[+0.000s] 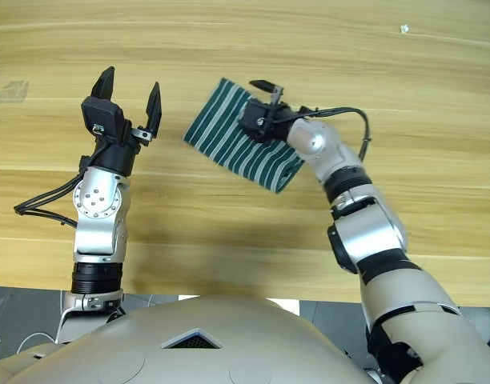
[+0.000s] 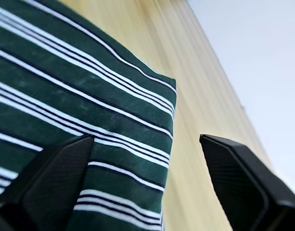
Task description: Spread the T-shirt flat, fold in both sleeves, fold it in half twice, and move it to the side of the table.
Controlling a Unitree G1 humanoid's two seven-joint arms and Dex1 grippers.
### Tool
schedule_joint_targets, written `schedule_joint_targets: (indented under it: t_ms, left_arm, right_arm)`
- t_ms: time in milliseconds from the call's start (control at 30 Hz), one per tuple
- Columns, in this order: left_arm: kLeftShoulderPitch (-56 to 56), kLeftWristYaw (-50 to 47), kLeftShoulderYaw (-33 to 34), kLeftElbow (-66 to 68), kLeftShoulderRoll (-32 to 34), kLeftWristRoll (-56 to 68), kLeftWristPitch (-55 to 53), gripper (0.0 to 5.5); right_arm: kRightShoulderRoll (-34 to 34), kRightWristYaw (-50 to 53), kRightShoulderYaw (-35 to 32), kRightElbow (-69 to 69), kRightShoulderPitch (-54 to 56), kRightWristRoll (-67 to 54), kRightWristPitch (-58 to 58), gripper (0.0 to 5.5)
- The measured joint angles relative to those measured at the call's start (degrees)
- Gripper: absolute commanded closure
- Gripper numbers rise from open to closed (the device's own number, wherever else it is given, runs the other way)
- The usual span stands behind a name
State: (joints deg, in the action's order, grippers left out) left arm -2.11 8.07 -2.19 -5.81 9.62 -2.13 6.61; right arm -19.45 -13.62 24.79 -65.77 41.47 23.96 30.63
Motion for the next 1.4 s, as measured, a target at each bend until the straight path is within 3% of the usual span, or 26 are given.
schedule_joint_targets:
  t_ms: [167,267,700,900,967,1167,1267,1400]
  left_arm:
    - [-2.9,-0.9,0.4,-1.6,-0.2,-0.4,0.0,1.88]
    - [-5.1,-1.3,0.9,-3.1,-0.2,-0.4,-0.1,1.88]
    - [-6.0,-1.8,-0.3,-3.9,-0.9,-1.9,-0.5,1.88]
    - [-3.7,-3.4,2.6,-7.3,-1.0,-1.8,-0.3,1.88]
    - [-1.7,-5.3,4.1,-7.9,-1.9,-1.0,-0.2,1.88]
    - [5.6,-11.5,2.4,6.5,-4.3,-6.7,10.8,1.88]
    - [4.9,-11.6,2.2,9.1,-4.0,-7.0,14.9,1.88]
    - [4.9,-11.3,2.2,10.2,-4.7,-5.8,15.9,1.88]
  right_arm:
    - [-12.9,7.2,-7.4,-5.5,-4.6,-3.4,-2.7,1.42]
    - [-17.2,9.6,-12.1,-6.1,-10.4,-7.1,-2.6,1.42]
    - [-18.8,25.9,-18.0,-4.0,-14.1,-9.0,3.6,1.42]
    - [-19.1,29.5,-22.4,16.4,-11.6,-9.2,13.5,1.42]
    - [-16.3,28.1,-22.6,24.3,-13.7,-11.1,14.4,1.42]
    - [7.3,11.3,-16.0,26.7,-19.4,-27.1,17.1,1.42]
    - [12.0,6.2,-18.2,26.6,-21.3,-34.5,19.0,1.42]
    - [12.6,4.0,-22.5,27.0,-22.7,-37.3,19.9,1.42]
